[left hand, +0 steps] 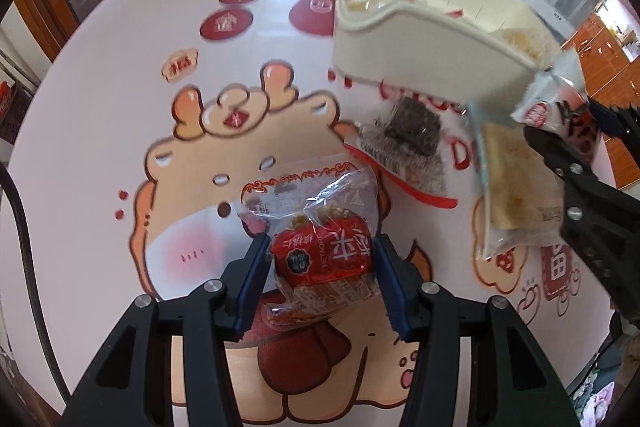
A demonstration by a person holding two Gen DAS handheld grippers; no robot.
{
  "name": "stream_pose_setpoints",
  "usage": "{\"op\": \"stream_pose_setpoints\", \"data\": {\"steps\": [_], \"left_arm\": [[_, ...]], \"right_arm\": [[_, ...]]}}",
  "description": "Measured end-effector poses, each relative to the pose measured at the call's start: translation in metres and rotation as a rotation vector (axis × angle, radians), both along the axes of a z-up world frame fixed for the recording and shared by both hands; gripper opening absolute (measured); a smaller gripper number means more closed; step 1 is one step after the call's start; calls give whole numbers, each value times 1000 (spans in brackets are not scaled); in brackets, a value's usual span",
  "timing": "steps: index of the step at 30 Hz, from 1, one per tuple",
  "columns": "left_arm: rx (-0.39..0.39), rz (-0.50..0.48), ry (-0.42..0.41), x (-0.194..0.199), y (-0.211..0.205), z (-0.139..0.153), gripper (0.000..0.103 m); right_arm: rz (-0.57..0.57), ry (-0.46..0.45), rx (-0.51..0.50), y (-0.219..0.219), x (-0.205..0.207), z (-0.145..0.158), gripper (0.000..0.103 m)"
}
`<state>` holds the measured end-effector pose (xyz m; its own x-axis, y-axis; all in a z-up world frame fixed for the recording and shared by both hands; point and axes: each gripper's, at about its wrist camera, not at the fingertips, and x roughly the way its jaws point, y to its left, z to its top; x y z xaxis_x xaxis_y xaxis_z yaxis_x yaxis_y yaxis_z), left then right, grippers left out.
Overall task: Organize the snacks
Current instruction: 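Carry red candy and pastry bag over the white tray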
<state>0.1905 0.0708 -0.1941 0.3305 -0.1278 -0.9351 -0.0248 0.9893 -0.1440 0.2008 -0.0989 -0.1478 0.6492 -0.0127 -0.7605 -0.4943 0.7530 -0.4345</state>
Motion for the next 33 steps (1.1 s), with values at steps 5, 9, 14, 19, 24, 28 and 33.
{"op": "stream_pose_setpoints", "data": {"steps": [5, 9, 14, 19, 24, 28, 33], "left_arm": [[-6, -48, -89, 4, -9, 46, 50], [-14, -96, -190, 14, -21, 98, 51], [7, -164, -334, 36, -40, 165, 51], [59, -216, -445, 59, -57, 217, 51], [98, -251, -511, 80, -74, 254, 51], [129, -265, -560, 102, -86, 277, 52], [133, -271, -570, 124, -95, 284, 52]], "right_arm": [[-82, 1, 178, -29, -4, 41, 53], [-140, -23, 286, -50, 0, 74, 53], [-230, -57, 452, -82, 9, 121, 54], [-281, -112, 512, -100, 22, 156, 54], [-293, -143, 531, -105, 39, 183, 54], [-305, -187, 540, -108, 53, 204, 54], [-324, -188, 564, -110, 76, 216, 54]]}}
